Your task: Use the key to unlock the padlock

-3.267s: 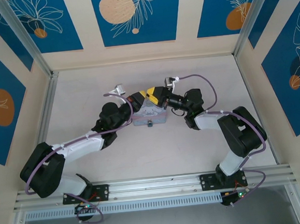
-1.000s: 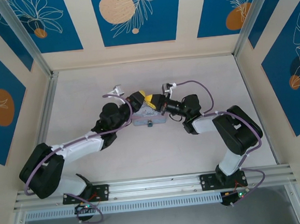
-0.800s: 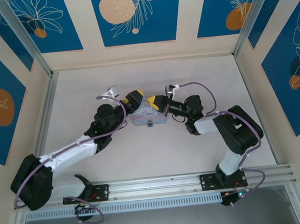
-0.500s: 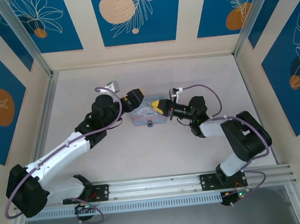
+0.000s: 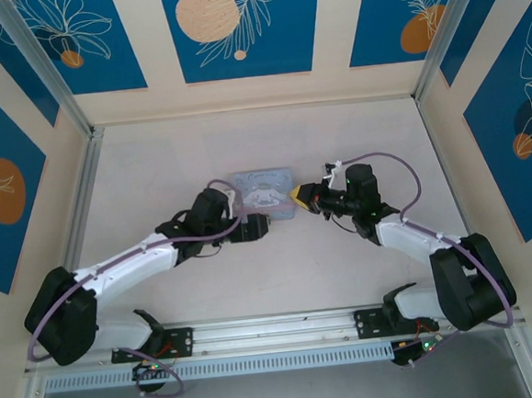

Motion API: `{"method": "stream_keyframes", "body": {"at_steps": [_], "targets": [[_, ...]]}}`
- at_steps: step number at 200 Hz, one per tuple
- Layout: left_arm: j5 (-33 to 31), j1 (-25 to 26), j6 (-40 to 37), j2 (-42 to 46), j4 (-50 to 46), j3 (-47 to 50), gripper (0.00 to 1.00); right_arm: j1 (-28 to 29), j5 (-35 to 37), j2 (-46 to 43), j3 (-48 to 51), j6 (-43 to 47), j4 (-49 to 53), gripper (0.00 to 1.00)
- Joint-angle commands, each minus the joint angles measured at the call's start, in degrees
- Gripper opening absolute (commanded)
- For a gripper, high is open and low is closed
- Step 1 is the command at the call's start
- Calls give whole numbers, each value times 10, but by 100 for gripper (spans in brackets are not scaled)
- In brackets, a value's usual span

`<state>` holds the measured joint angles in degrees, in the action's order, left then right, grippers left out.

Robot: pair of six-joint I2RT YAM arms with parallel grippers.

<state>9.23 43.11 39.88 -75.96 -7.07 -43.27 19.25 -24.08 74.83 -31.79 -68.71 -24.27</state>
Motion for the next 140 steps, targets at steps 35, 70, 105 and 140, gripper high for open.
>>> {"method": "stream_keyframes", "body": {"at_steps": [35, 70, 105, 140], "targets": [[-56, 37, -59, -82, 169, 34, 90, -3, 18, 79, -61, 5, 11, 0], [-89, 43, -73, -132, 251, 49, 87, -3, 29, 110, -70, -7, -1, 0], [-101, 46, -84, -176, 323, 58, 84, -3, 27, 143, -83, -15, -15, 0], [-108, 46, -105, -226, 371, 52, 80, -3, 14, 180, -102, -20, -28, 0]]}}
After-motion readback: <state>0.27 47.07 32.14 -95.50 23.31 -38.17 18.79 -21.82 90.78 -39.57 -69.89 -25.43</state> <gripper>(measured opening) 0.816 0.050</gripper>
